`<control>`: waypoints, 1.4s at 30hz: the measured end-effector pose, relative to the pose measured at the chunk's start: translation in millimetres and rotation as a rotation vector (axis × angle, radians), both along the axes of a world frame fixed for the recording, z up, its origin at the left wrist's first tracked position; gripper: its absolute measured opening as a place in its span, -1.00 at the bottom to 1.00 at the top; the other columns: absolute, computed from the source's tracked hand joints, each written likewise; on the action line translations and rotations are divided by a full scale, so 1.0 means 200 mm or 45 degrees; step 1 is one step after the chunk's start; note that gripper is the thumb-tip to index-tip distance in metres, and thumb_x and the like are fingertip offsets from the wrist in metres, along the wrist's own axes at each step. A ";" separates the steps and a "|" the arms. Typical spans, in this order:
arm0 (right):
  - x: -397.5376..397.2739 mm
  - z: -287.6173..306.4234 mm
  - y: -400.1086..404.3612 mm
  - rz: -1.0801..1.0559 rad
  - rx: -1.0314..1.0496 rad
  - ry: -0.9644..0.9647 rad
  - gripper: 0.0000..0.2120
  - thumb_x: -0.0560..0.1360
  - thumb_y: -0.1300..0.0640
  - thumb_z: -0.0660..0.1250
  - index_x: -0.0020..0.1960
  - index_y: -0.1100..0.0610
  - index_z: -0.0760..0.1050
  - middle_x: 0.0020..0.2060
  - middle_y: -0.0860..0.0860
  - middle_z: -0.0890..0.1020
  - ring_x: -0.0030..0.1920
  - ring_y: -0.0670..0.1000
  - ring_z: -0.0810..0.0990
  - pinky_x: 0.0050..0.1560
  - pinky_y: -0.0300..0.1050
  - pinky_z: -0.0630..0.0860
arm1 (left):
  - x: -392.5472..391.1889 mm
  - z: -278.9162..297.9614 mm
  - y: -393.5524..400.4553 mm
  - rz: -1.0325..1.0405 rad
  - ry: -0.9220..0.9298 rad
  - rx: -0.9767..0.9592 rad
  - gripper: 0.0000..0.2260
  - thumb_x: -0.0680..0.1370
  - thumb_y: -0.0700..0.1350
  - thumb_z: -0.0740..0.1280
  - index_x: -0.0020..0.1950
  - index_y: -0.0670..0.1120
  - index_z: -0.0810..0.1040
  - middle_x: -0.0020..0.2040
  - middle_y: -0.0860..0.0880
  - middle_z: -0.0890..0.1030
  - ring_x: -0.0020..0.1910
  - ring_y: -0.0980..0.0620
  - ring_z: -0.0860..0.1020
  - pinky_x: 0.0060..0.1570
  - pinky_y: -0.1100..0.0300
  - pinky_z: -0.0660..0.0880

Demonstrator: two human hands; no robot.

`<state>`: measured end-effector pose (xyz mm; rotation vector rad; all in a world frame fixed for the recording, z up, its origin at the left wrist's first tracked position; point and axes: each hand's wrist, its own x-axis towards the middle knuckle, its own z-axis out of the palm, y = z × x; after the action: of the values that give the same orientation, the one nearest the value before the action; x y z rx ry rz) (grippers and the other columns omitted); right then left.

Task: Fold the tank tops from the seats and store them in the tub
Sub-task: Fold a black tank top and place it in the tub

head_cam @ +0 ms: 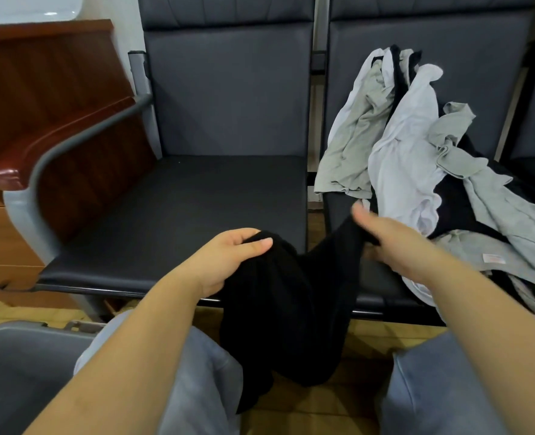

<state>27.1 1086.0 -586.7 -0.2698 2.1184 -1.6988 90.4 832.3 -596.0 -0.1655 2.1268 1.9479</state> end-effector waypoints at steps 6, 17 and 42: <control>0.05 -0.09 -0.17 0.372 0.309 0.358 -0.32 0.21 -0.31 0.44 0.27 -0.14 0.40 0.19 -0.26 0.51 0.21 -0.27 0.47 0.27 -0.20 0.39 | -0.02 -0.02 0.11 -0.126 0.059 0.050 -0.74 0.45 -0.06 0.36 0.11 -0.09 0.64 0.05 -0.14 0.67 0.06 -0.10 0.64 0.08 0.02 0.55; -0.05 0.02 -0.02 0.121 -0.261 0.126 -0.75 0.31 -0.03 0.53 -0.28 0.08 0.52 -0.35 0.01 0.57 -0.29 -0.06 0.54 -0.22 -0.23 0.47 | -0.07 -0.01 0.04 -0.213 0.064 -0.477 -0.88 0.48 -0.04 0.44 -0.05 -0.05 0.66 -0.12 -0.03 0.70 -0.08 0.01 0.66 0.05 0.07 0.55; 0.06 -0.06 -0.20 0.393 -0.093 -0.150 -0.56 0.29 -0.08 0.45 0.09 0.12 0.60 0.03 0.09 0.68 0.10 0.08 0.65 0.23 0.08 0.51 | -0.08 -0.03 0.17 -0.084 0.171 -0.083 -0.83 0.46 -0.04 0.39 -0.03 -0.10 0.61 -0.10 -0.11 0.67 -0.08 -0.06 0.64 0.06 0.01 0.56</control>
<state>38.1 1046.7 -599.6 -0.4795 1.8249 -1.5711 74.5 866.9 -601.2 0.0245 2.2512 1.9031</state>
